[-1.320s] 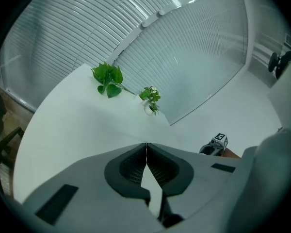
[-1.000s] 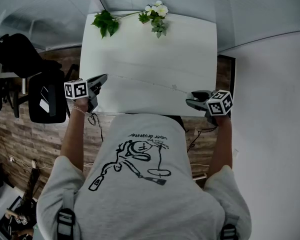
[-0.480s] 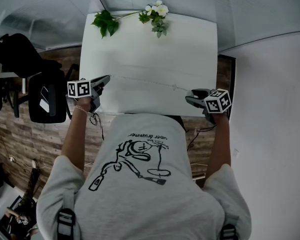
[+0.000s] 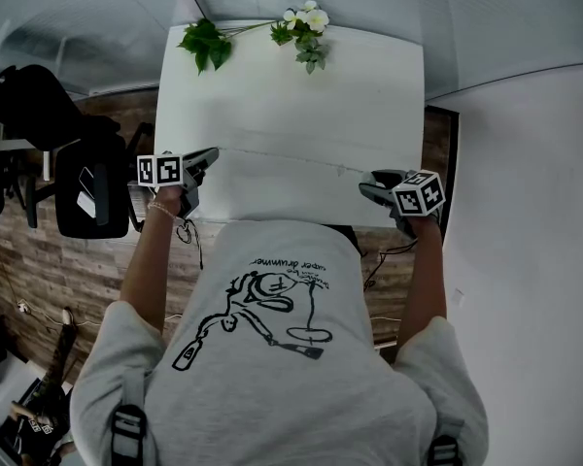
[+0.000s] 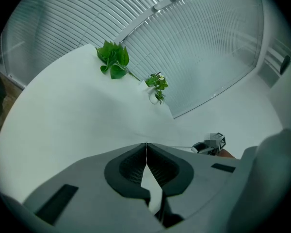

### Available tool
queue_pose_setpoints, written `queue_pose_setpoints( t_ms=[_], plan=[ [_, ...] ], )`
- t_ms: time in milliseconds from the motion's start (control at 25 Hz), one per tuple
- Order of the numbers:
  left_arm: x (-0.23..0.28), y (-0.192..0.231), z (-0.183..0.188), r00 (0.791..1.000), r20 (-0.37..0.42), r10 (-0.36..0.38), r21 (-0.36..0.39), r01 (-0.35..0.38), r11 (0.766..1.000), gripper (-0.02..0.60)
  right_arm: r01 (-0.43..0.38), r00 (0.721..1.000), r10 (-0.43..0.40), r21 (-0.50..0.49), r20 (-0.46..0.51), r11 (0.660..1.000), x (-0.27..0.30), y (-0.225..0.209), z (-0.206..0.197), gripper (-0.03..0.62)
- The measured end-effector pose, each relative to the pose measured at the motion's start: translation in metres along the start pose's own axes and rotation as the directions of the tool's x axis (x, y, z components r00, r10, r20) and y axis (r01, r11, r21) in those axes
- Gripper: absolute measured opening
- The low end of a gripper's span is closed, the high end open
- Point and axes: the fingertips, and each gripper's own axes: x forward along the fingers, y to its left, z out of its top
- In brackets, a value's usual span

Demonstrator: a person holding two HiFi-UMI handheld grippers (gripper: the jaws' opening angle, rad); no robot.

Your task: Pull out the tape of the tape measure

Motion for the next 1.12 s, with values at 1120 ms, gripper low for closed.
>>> queue_pose_setpoints(
  t_ms=[1120],
  plan=[
    [0.036, 0.032, -0.009, 0.992, -0.077, 0.095, -0.055, -0.099, 0.993, 0.023, 0.224, 0.966, -0.233, -0.081, -0.112, 0.971, 0.047, -0.060, 0.001, 0.222]
  ],
)
